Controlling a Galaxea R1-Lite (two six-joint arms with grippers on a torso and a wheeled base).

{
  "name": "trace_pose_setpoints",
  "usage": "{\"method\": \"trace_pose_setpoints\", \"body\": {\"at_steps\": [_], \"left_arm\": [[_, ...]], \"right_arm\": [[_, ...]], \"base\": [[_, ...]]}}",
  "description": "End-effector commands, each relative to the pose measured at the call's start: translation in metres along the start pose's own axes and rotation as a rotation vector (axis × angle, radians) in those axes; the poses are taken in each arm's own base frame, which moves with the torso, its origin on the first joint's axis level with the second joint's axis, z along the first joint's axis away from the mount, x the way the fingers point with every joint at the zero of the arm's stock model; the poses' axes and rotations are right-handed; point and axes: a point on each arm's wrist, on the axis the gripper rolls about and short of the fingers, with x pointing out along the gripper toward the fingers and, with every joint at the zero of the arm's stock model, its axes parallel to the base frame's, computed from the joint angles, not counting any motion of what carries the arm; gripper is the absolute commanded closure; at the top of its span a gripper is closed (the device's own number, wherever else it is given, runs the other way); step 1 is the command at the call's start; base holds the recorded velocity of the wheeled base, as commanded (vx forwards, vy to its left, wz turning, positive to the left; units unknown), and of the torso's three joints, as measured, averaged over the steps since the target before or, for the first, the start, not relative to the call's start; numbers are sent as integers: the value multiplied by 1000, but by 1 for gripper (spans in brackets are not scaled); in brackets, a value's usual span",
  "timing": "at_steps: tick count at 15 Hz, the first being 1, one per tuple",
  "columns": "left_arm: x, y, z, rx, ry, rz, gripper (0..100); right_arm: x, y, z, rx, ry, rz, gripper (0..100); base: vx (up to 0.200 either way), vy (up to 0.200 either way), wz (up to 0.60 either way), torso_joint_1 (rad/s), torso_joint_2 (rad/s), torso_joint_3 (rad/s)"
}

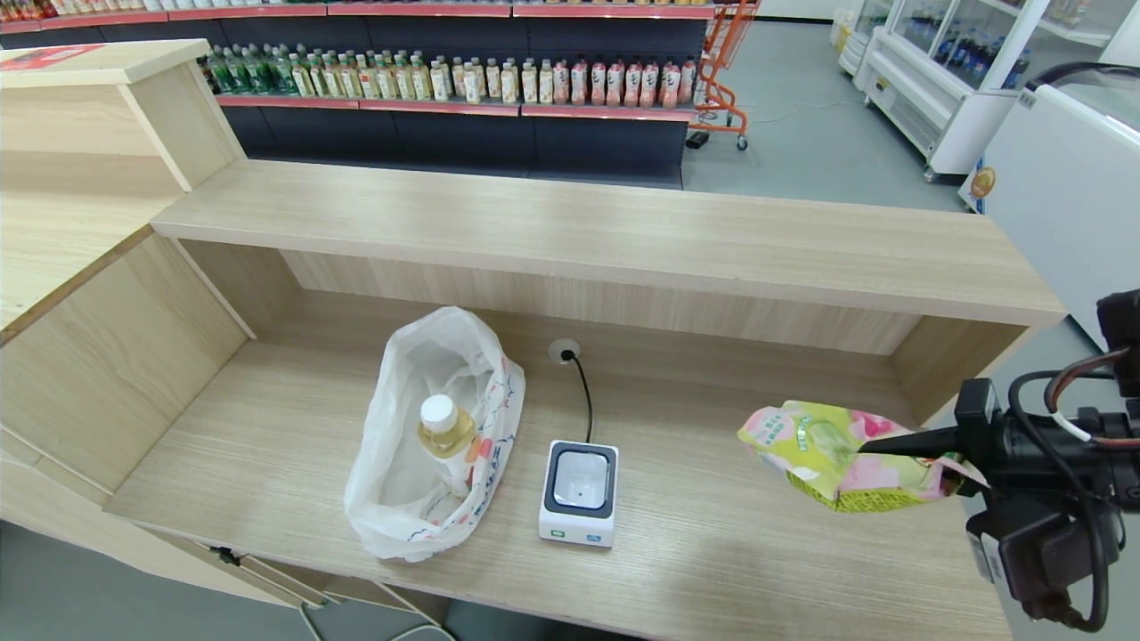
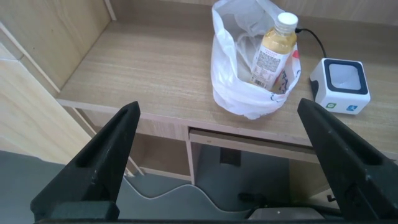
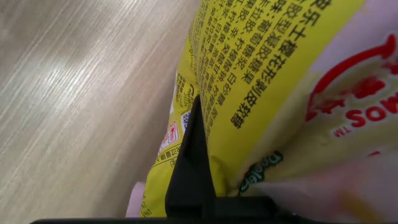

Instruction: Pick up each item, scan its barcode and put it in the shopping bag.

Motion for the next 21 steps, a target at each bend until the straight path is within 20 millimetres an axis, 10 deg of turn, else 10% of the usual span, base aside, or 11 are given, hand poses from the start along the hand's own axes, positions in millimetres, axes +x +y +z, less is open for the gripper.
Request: {"method": "trace_pose_setpoints", "body": {"at_steps": [1, 10, 21], "left_arm": [[0, 0, 0, 0, 1, 0, 0], [0, 0, 0, 4, 0, 0, 0], [0, 0, 0, 6, 0, -1, 0]], "right_arm": [[-18, -10, 16, -61, 25, -50, 100], [-22, 5, 62, -185, -69, -47, 100], [-2, 12, 60, -215, -68, 47, 100]], "base": [[0, 0, 0, 0, 0, 0], [0, 0, 0, 0, 0, 0], [0, 145, 0, -2, 1, 2]]}}
